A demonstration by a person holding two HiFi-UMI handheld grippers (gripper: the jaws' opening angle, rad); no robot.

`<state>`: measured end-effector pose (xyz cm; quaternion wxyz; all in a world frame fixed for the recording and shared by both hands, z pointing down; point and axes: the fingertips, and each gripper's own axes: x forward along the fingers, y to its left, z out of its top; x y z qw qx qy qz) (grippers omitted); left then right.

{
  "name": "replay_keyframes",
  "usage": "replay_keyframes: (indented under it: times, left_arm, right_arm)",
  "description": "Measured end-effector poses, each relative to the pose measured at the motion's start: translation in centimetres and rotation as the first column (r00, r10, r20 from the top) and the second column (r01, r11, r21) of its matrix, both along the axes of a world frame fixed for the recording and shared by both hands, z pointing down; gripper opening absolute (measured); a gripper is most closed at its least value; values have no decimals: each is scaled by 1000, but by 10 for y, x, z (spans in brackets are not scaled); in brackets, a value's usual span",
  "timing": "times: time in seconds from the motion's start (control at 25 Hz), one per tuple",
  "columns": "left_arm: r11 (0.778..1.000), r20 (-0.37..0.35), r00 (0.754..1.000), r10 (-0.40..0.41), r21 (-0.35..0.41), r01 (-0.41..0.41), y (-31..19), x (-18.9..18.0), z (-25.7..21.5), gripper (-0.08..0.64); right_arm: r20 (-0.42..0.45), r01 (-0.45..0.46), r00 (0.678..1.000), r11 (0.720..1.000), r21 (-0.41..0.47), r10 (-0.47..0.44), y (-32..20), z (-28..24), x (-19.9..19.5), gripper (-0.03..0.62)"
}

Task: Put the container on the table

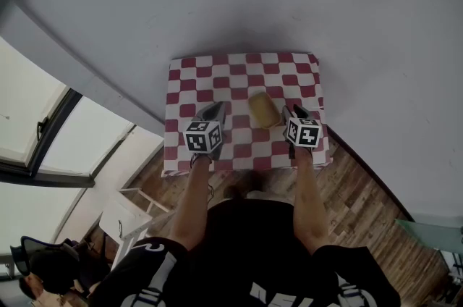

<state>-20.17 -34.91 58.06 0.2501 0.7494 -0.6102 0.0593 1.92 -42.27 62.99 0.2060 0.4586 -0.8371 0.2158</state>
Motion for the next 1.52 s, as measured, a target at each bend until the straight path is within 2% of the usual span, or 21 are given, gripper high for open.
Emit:
replay_keyframes:
  times: [0.2, 0.32, 0.8, 1.52]
  left_arm:
    - [1000, -10, 1000, 26, 17, -26, 3, 7, -4, 25]
    - [999, -13, 999, 38, 23, -38, 5, 11, -5, 25]
    - [995, 2, 997, 83, 52, -83, 10, 22, -13, 25]
    - [996, -11, 996, 90, 21, -90, 23, 11, 0, 25]
  right_arm:
    - [14, -11, 1000, 999, 38, 10, 8, -18, 6, 39]
    - [15, -1, 1000, 999, 54, 0, 14, -26, 8, 14]
    - [54, 62, 996, 990, 126, -69, 34, -52, 2, 14]
    - [54, 93, 994, 989, 113, -100, 51, -47, -12, 14]
